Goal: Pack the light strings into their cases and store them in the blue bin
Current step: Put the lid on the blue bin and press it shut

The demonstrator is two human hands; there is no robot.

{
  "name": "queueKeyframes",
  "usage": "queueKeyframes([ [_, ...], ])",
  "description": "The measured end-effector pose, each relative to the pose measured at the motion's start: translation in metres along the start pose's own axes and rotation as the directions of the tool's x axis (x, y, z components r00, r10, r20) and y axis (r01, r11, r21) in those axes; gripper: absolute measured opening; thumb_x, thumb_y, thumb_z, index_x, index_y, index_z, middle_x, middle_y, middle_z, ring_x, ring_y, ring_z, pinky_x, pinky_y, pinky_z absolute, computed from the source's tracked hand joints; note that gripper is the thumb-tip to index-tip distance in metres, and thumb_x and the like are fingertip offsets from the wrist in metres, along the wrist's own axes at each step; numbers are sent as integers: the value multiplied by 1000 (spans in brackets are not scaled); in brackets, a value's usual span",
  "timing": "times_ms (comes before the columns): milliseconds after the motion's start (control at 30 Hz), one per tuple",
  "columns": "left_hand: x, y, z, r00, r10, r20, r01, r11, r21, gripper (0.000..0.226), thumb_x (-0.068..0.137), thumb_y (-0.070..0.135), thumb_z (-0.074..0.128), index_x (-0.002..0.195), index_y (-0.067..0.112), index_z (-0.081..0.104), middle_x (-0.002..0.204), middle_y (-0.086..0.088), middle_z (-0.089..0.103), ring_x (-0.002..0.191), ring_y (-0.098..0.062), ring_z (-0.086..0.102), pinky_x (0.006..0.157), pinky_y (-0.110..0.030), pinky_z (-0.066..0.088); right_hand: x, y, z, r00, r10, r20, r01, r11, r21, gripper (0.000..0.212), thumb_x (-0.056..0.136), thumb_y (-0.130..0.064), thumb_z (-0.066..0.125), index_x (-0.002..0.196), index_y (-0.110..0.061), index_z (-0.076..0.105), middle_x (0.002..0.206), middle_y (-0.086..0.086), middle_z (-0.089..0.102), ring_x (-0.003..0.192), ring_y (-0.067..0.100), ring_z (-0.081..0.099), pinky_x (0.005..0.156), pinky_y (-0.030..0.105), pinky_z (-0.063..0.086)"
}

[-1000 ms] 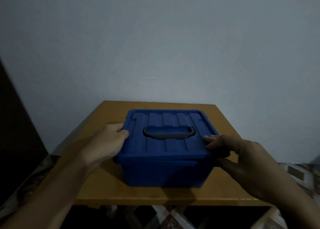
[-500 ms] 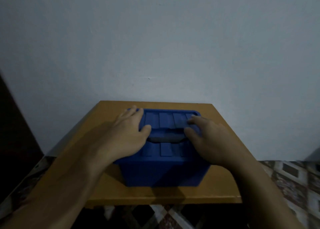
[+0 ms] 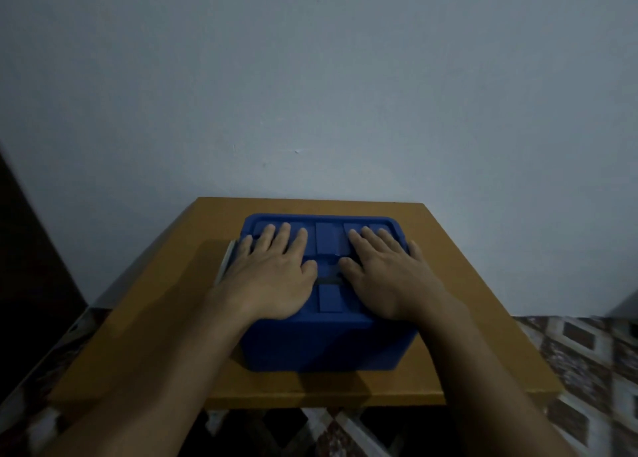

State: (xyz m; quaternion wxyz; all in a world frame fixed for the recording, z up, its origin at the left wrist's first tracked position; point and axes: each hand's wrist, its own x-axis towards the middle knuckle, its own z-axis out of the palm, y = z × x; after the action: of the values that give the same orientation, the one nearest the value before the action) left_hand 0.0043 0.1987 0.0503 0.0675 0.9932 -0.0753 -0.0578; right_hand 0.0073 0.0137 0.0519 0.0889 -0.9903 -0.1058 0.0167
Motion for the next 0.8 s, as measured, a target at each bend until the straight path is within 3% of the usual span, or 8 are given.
queueKeyframes([
  [133,1,0,0,999,11,31,-11,1000,-11,64,103,52,9,156,28,-17,164,1,-24,150,-21,-23,122,-48,-13,-2,2,-1,996,-14,-88,20,997,72,60,104,-53,29,157,-27,24,165,-4,22,155,19,12,125,50,7],
  [233,2,-5,-11,996,48,80,-43,997,-66,67,103,57,14,158,28,-10,165,2,-20,151,-20,-20,122,-45,-11,-5,8,-3,969,5,-248,58,967,249,33,101,-40,47,124,-19,57,124,-4,59,119,21,55,103,40,41],
  [333,5,-19,-34,993,92,79,-62,947,-316,57,103,52,32,153,25,33,160,6,26,150,-17,20,117,-32,17,-7,16,-9,947,138,-289,25,867,497,33,101,-26,51,131,-17,59,128,-2,61,105,12,59,83,25,45],
  [400,9,-34,-37,995,47,-93,-86,866,-493,32,101,42,49,123,24,63,133,6,59,124,-18,53,98,-27,38,-9,25,-13,933,226,-281,-6,789,614,35,101,-20,49,136,-18,57,132,-2,59,103,8,55,83,25,43],
  [533,11,-60,-18,961,-181,-211,28,818,-575,42,97,36,58,137,25,53,127,7,55,112,-14,54,90,-29,44,-16,42,-9,927,357,-112,-154,636,756,40,102,-21,50,142,-17,48,142,1,52,119,19,53,88,36,48],
  [600,5,-67,-8,956,-272,-107,123,707,-696,43,97,44,58,135,24,51,124,7,56,101,-12,56,80,-30,46,-19,45,-5,919,394,24,-271,587,763,39,101,-33,54,133,-10,54,127,8,63,105,25,65,80,41,57],
  [700,-9,-67,1,945,-310,100,217,370,-903,28,89,57,62,102,31,62,102,10,64,93,-13,61,80,-31,48,-21,47,0,895,404,187,-368,437,821,43,96,-45,58,109,-4,63,99,17,74,85,35,74,81,50,59],
  [800,-15,-67,5,952,-290,101,177,247,-953,26,83,61,64,91,36,65,97,13,70,97,-15,64,89,-33,48,-24,47,-1,880,448,156,-355,404,843,45,92,-45,65,102,-1,65,93,18,75,79,35,75,73,46,61],
])
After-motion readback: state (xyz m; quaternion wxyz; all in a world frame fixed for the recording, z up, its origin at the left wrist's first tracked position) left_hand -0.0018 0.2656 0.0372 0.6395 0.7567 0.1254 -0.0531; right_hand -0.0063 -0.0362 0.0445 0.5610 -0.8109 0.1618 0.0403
